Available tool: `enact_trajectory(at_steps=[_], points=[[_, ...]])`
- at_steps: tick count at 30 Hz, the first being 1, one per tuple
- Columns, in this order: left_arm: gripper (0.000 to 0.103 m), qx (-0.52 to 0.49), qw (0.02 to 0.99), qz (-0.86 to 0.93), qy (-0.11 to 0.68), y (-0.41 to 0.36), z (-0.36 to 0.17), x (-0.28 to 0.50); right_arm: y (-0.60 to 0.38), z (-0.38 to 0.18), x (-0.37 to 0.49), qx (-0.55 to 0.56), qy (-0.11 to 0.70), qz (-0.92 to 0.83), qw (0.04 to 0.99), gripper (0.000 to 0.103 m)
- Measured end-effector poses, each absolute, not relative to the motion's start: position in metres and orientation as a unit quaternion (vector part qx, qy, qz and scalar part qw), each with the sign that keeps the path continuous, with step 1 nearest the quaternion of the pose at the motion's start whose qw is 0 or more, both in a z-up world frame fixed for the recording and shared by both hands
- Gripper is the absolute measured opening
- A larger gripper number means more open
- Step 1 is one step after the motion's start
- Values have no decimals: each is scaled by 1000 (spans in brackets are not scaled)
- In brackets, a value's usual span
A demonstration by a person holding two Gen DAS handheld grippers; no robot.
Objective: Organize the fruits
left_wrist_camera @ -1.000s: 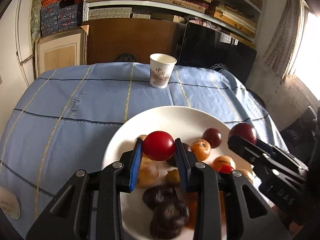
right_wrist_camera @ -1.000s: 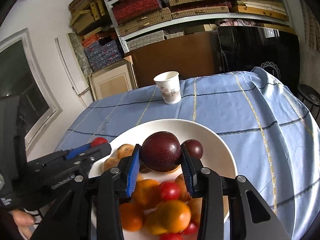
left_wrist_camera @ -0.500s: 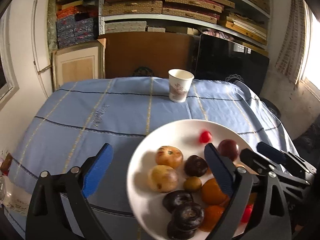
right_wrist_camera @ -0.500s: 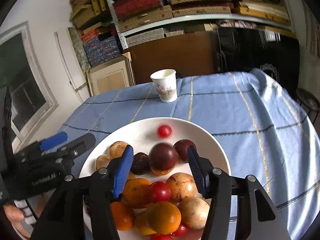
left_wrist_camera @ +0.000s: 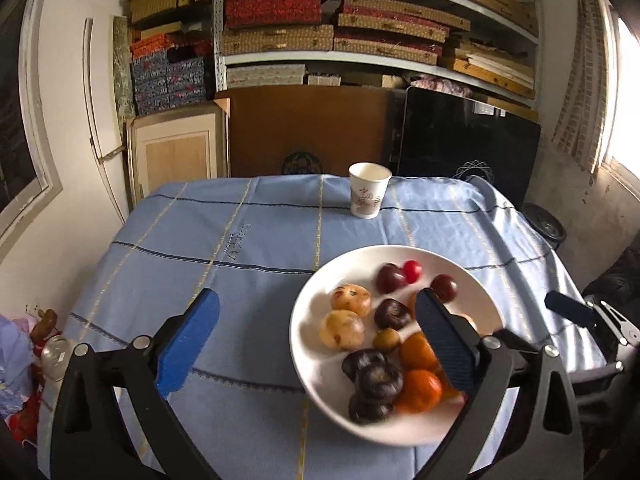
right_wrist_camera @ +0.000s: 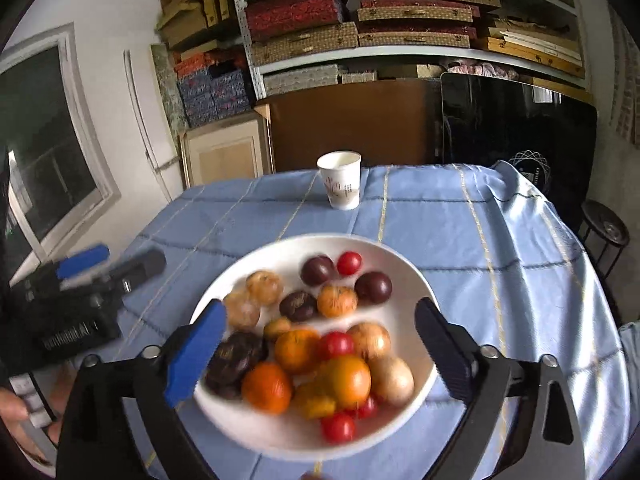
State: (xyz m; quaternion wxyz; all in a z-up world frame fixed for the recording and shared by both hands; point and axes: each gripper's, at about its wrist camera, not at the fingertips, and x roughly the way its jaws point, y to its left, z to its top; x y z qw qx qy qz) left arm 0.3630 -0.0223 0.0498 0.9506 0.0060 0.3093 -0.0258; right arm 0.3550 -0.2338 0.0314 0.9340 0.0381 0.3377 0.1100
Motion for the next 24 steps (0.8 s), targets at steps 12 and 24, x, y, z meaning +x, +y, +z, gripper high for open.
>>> enact_trajectory(at_steps=[12,24], points=[[98,15,952,-34,302,-19,50,236,-238,42,242,3,324,84,942,99],[98,22,951,-35,305,-16,34,178,-239,31,189,13,327,79,942,99]])
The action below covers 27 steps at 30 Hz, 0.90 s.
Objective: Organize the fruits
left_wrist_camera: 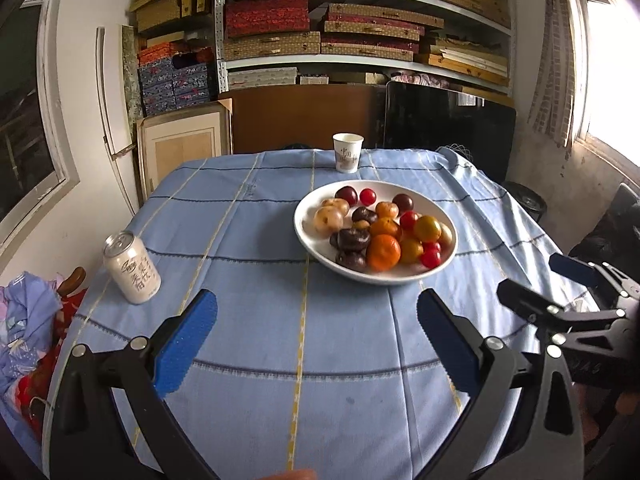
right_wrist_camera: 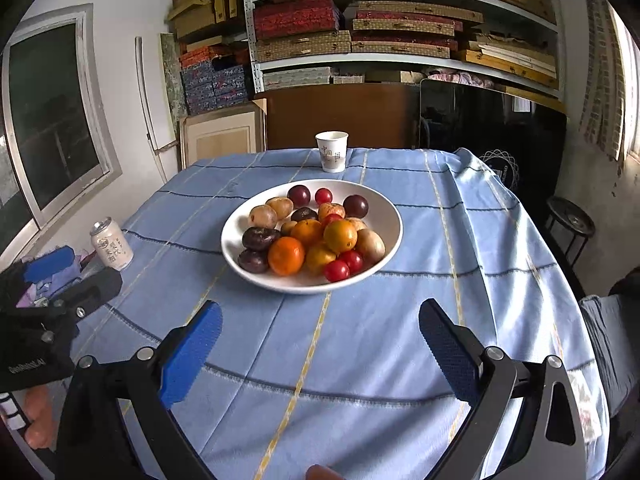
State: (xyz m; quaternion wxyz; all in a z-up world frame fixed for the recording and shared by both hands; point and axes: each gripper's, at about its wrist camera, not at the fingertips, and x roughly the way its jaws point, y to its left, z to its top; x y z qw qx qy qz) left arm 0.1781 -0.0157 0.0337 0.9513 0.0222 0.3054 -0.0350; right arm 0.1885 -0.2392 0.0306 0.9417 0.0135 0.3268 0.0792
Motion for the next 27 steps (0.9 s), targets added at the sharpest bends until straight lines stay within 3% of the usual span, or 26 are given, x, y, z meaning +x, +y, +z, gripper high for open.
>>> enact_trajectory(at_steps=[27], points=[[98,20,951,-22,308,-12,20,106,-239,36,103,-13,312,79,947,99]])
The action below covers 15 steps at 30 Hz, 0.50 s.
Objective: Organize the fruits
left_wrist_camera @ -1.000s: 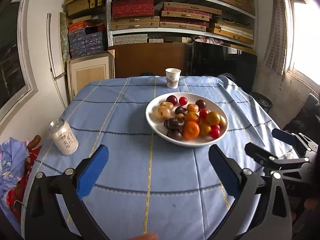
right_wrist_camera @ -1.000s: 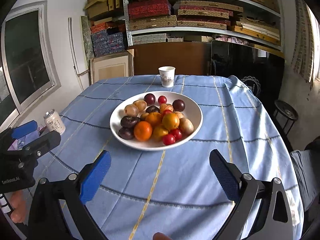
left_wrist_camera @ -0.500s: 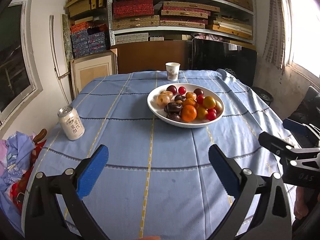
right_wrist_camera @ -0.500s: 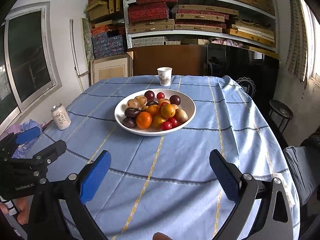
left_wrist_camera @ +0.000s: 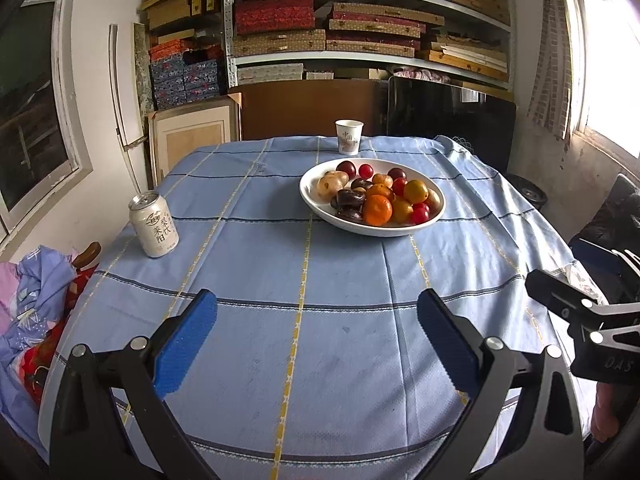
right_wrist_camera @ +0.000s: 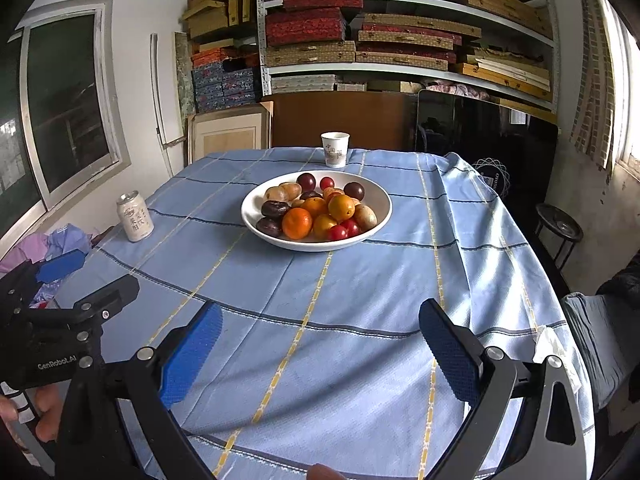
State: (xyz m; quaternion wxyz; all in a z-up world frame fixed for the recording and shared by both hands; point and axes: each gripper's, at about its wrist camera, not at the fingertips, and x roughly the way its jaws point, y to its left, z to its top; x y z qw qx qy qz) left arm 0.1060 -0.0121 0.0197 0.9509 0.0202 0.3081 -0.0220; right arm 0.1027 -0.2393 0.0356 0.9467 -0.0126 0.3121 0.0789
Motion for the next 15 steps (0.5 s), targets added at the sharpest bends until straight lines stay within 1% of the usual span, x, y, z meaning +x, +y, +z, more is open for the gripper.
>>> enact_trajectory(at_steps=[15], points=[[98,22,951,-14,307,-10,20,104,-241,34,99,-11,315,77,946,99]])
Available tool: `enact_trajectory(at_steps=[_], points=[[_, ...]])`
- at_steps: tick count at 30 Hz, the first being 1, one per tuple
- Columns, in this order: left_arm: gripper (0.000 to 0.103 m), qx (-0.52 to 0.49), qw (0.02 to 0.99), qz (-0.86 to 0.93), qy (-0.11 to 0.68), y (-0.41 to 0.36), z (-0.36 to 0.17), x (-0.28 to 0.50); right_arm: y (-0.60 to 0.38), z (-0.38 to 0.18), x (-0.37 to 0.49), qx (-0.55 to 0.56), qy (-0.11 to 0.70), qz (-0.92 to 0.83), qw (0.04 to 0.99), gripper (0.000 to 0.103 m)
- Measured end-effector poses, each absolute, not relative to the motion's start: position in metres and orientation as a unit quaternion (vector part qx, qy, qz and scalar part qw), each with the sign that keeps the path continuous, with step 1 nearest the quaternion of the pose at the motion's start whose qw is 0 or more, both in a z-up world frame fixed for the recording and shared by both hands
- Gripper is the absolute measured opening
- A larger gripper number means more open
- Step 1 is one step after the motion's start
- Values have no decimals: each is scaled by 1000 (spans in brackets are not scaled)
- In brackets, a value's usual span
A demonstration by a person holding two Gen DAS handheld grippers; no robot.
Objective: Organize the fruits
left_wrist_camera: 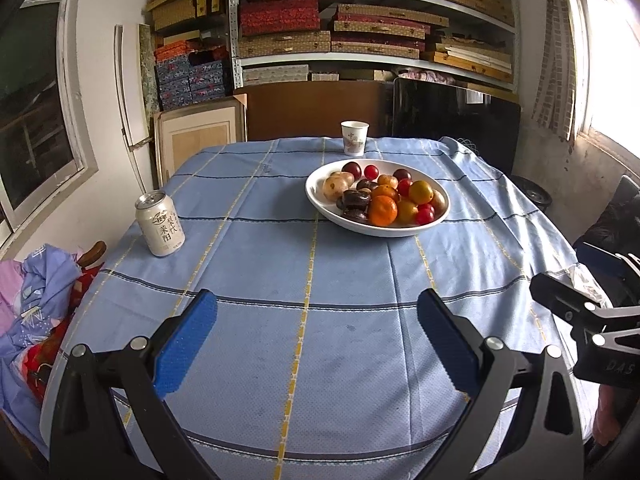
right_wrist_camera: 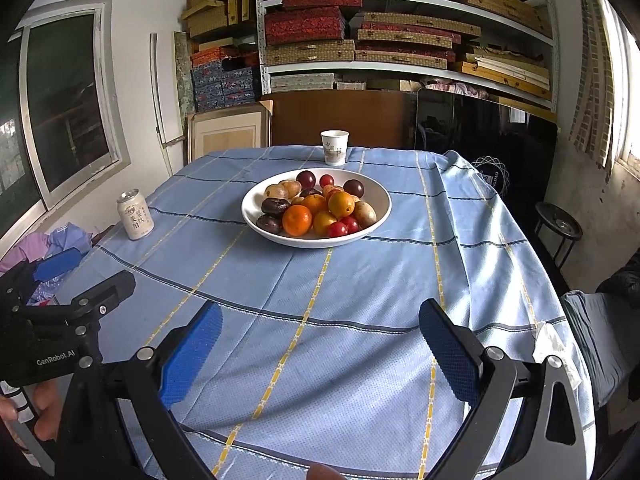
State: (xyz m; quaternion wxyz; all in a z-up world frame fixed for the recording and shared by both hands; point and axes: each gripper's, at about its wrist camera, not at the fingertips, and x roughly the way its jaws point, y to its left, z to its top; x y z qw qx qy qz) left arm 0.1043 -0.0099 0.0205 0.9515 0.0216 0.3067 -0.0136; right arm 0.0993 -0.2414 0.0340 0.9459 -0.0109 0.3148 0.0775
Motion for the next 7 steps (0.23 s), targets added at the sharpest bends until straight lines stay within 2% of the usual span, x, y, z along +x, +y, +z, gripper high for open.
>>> enact_trajectory(at_steps=[7], points=[[98,16,949,-16,314,-9,18,107,-242,34,99,-11,315,78,946,99]])
